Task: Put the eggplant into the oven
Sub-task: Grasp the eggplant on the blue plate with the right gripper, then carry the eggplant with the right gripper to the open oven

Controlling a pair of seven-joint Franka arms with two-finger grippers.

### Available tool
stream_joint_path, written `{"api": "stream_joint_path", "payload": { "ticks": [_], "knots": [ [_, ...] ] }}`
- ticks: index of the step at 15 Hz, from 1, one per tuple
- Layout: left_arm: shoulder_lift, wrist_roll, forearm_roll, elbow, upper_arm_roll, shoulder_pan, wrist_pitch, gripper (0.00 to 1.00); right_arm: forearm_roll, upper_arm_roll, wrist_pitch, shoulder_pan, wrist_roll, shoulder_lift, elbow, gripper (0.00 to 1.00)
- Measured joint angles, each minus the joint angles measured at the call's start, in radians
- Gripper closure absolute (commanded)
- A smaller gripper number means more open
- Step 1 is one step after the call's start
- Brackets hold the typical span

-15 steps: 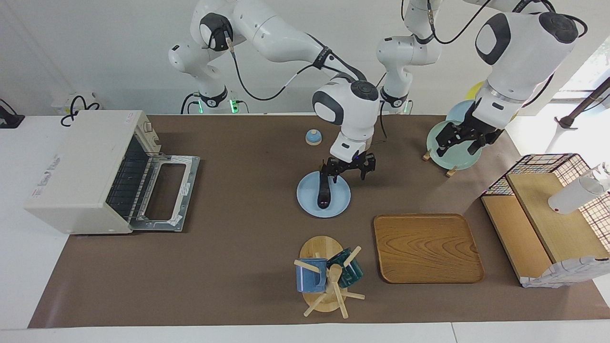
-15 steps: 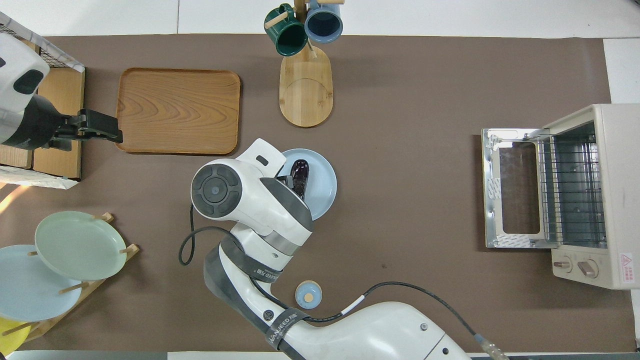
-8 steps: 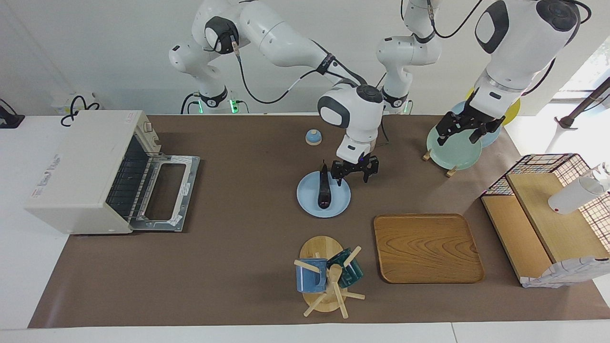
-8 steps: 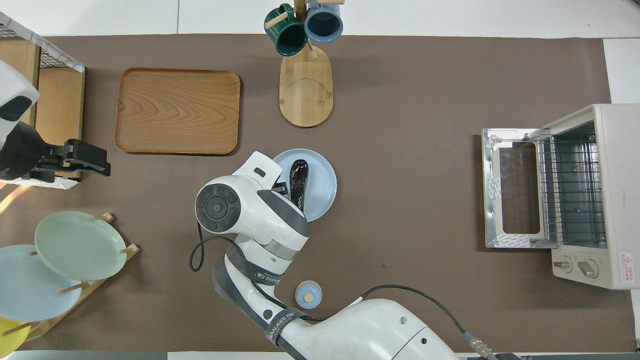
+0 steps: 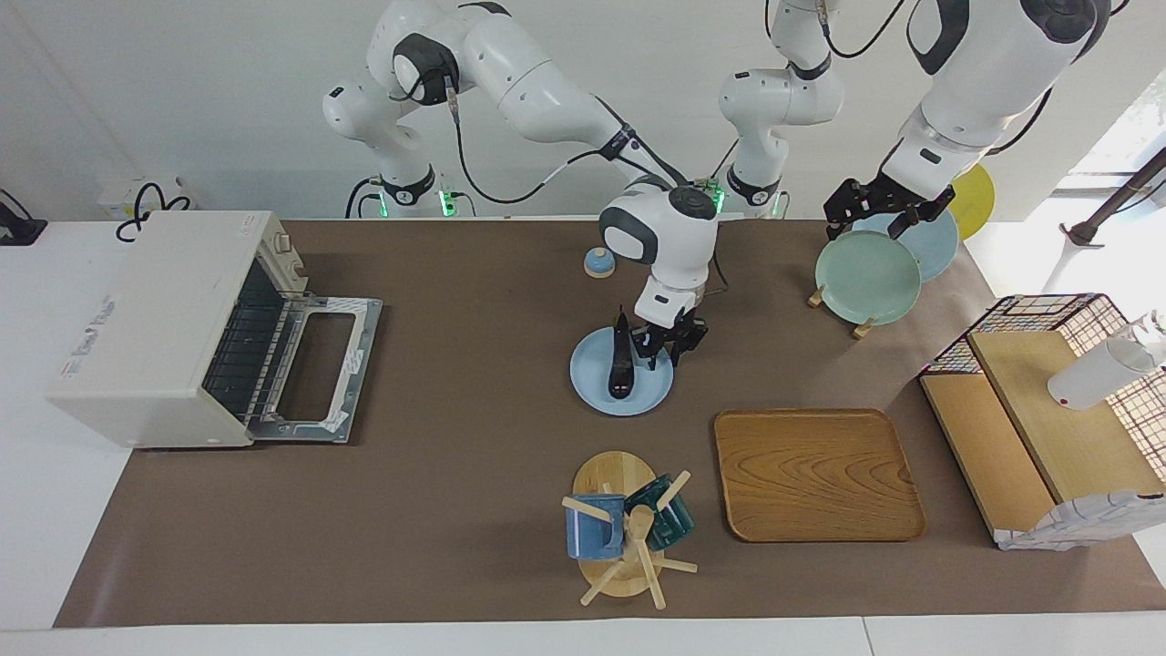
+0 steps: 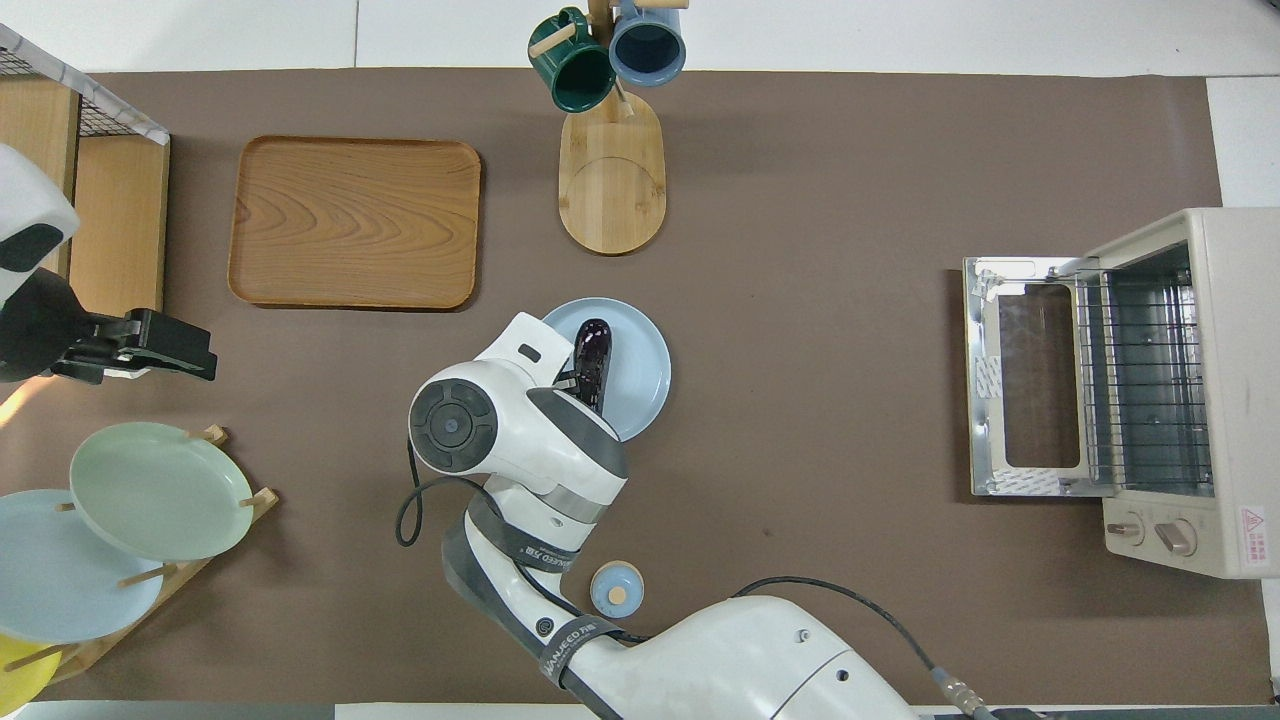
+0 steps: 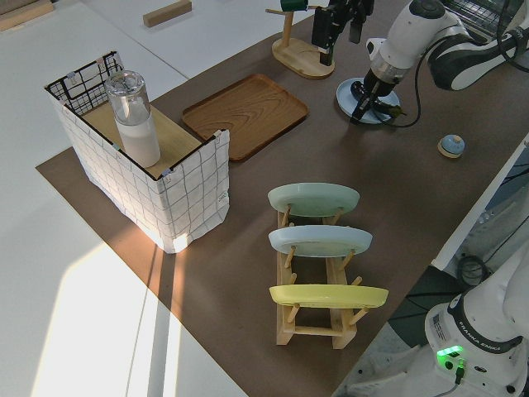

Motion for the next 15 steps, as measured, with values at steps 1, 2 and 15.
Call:
{"api": "stream_joint_path", "payload": {
  "ticks": [1,2,15],
  "knots": [
    [0.0,0.006,0.001,0.003,0.0,0.007,0.0,0.0,-0.027,0.001,-0.036,0.0,0.0,-0.004,0.01,1.0],
    [0.0,0.011,0.002,0.004,0.0,0.013,-0.001,0.0,-0.054,0.001,-0.087,0.0,0.0,-0.01,0.025,1.0],
    [0.0,0.014,0.017,0.004,-0.003,0.065,0.013,0.0,-0.124,-0.025,-0.497,-0.248,-0.138,-0.34,-0.129,1.0]
  ]
}}
